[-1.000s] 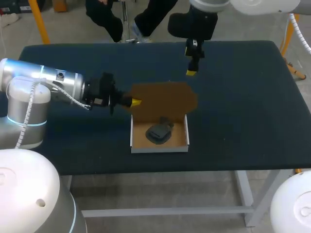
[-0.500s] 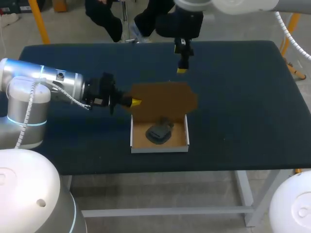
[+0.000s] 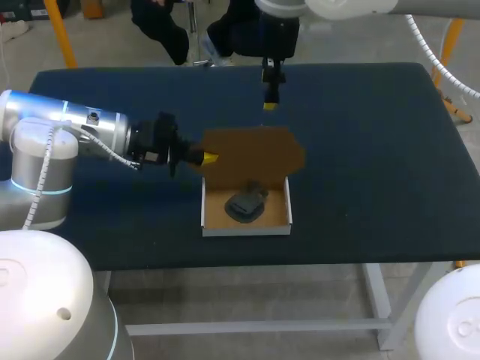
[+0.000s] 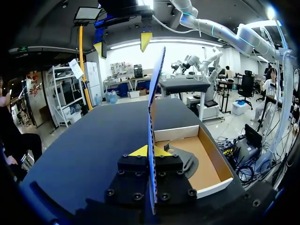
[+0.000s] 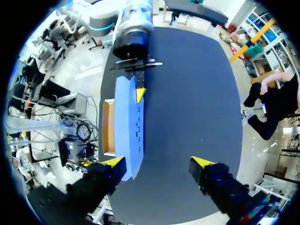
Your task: Assemble the packaging by folding the flat box into shape, placing the metal phone stand inside, and closing the box properly
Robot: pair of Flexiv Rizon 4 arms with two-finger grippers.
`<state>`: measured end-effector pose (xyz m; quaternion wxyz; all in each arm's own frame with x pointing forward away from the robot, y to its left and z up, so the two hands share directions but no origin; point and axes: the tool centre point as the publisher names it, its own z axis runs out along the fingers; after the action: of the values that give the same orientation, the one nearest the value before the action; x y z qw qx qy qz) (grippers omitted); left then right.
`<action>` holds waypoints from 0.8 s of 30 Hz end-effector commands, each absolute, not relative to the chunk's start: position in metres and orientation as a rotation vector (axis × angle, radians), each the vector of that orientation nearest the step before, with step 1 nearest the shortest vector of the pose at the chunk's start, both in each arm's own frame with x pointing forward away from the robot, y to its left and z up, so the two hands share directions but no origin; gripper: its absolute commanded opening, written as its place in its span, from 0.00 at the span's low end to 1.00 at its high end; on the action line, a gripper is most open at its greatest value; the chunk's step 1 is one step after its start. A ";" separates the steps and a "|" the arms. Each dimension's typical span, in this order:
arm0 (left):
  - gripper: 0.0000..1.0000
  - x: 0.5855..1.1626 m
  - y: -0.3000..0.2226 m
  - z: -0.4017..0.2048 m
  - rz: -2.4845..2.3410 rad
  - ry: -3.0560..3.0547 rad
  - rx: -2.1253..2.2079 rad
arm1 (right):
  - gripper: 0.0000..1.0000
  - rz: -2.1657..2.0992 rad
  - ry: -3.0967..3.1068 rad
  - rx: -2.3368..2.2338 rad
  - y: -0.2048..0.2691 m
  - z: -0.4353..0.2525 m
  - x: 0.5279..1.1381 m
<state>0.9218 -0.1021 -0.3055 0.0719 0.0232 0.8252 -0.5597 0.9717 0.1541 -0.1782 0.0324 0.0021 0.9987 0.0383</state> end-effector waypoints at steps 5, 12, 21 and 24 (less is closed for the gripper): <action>0.00 0.921 -0.103 -0.307 -1.684 2.478 0.069 | 0.95 0.096 3.104 -0.042 0.173 -0.185 0.984; 0.00 0.921 -0.103 -0.307 -1.684 2.478 0.069 | 0.65 0.108 3.117 -0.070 0.177 -0.196 0.983; 0.00 0.921 -0.103 -0.307 -1.684 2.478 0.069 | 0.45 0.103 3.133 -0.090 0.184 -0.212 0.972; 0.00 0.921 -0.103 -0.307 -1.684 2.478 0.069 | 0.45 0.103 3.137 -0.098 0.186 -0.214 0.966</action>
<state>0.9219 -0.1022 -0.3056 0.0718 0.0232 0.8252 -0.5598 0.9687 0.1843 -0.2136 -0.0012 -0.0311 0.9989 0.0345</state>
